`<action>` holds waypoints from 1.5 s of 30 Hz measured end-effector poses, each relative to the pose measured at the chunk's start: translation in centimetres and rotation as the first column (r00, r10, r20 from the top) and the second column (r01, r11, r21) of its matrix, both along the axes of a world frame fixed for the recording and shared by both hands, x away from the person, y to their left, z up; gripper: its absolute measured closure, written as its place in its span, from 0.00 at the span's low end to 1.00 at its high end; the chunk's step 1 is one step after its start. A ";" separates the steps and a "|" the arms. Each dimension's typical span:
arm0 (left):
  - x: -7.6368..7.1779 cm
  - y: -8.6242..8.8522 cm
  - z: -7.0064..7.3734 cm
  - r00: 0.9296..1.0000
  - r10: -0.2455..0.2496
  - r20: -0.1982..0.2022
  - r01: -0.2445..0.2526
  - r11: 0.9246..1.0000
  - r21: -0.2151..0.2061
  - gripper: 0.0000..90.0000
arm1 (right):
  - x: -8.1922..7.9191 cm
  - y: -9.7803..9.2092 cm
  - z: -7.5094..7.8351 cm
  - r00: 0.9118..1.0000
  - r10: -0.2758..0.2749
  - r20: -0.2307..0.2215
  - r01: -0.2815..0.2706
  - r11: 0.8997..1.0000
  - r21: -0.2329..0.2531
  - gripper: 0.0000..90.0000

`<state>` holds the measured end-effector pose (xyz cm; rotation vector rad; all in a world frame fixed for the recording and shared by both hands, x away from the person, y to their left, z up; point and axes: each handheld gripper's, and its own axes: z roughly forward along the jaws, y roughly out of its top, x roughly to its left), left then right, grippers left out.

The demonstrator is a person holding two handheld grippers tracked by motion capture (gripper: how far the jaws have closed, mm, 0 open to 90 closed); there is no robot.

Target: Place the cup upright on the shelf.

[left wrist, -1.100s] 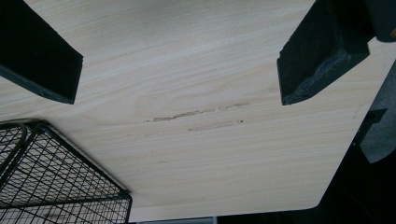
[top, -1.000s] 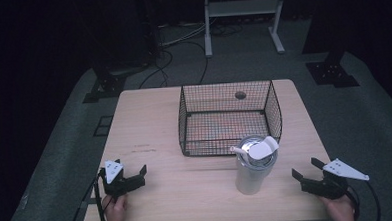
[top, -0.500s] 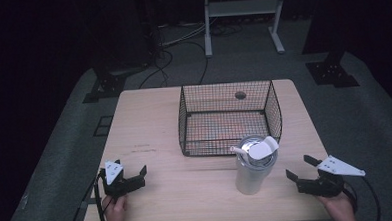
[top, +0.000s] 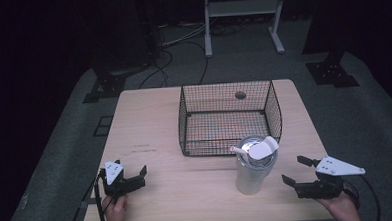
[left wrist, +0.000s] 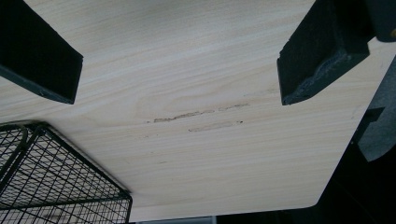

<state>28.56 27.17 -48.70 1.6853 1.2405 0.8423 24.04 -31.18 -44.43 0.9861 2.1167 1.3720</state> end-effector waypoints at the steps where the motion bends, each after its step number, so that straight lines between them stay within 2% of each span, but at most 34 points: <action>1: 0.0 0.0 0.0 1.000 0.000 0.000 0.000 1.000 -0.001 0.00 | -0.1 0.3 0.3 1.000 0.029 -0.002 -0.029 1.000 0.004 0.14; 10: 0.0 0.0 0.0 1.000 0.000 0.000 0.000 1.000 0.000 0.00 | -0.3 1.5 1.0 0.995 0.104 -0.015 -0.103 0.994 0.018 0.09; 17: 0.0 0.0 0.0 1.000 -0.001 0.000 0.001 1.000 -0.001 0.00 | -0.2 2.8 1.0 0.986 0.162 -0.026 -0.161 0.986 0.040 0.07; 24: 0.0 0.0 0.0 1.000 -0.001 0.001 0.001 1.000 0.000 0.00 | 0.3 4.4 0.5 0.973 0.228 -0.028 -0.226 0.973 0.054 0.05; 36: 0.0 0.0 0.0 1.000 -0.001 0.001 0.001 1.000 0.002 0.00 | 1.0 5.8 0.2 0.969 0.245 -0.028 -0.243 0.968 0.055 0.05; 41: 0.0 0.0 0.0 1.000 -0.001 0.000 0.001 1.000 0.001 0.00 | 1.6 6.5 0.1 0.967 0.255 -0.022 -0.254 0.966 0.040 0.05; 45: 0.0 0.0 0.0 1.000 -0.002 0.001 0.002 1.000 0.001 0.00 | 2.0 7.3 -0.2 0.966 0.257 -0.021 -0.255 0.965 0.053 0.05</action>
